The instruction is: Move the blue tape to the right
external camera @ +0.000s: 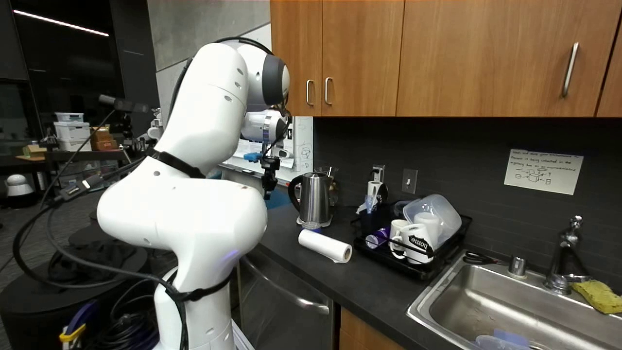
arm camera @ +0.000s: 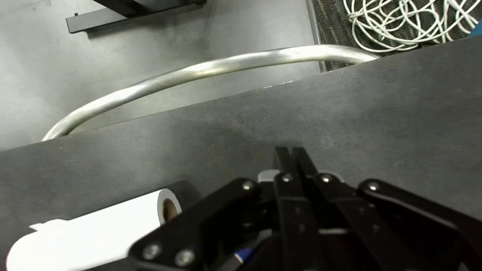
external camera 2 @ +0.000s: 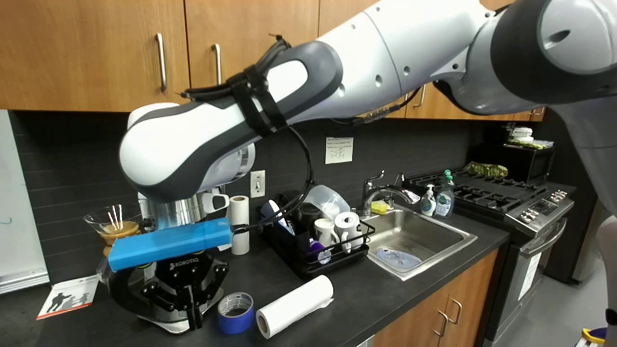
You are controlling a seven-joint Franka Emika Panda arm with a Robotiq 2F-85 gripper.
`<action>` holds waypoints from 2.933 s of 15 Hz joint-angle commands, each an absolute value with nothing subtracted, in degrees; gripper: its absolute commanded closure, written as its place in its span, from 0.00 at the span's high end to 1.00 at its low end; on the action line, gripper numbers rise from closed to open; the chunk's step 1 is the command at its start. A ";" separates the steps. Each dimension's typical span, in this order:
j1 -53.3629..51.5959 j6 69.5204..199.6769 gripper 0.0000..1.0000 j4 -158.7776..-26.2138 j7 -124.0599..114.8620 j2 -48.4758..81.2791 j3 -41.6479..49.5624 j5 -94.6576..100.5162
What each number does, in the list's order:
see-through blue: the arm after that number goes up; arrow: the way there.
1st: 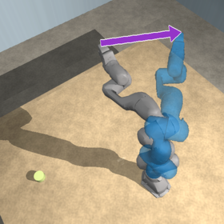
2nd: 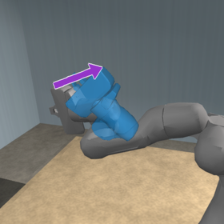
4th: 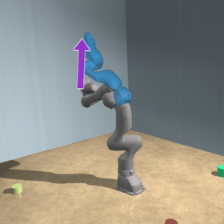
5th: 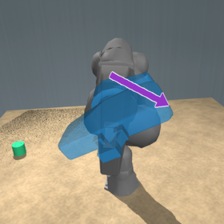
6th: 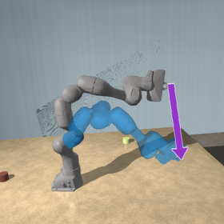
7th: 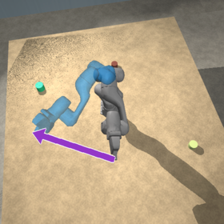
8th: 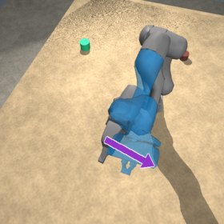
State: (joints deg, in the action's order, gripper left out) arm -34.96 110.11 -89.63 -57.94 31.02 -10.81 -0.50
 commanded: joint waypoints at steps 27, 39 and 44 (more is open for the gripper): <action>-31.25 112.48 0.00 -74.58 -54.67 50.84 -6.54 2.49; -30.67 115.92 0.00 -67.61 -57.38 59.32 -4.87 2.08; -31.03 117.39 0.00 -69.33 -61.31 58.26 -3.26 2.56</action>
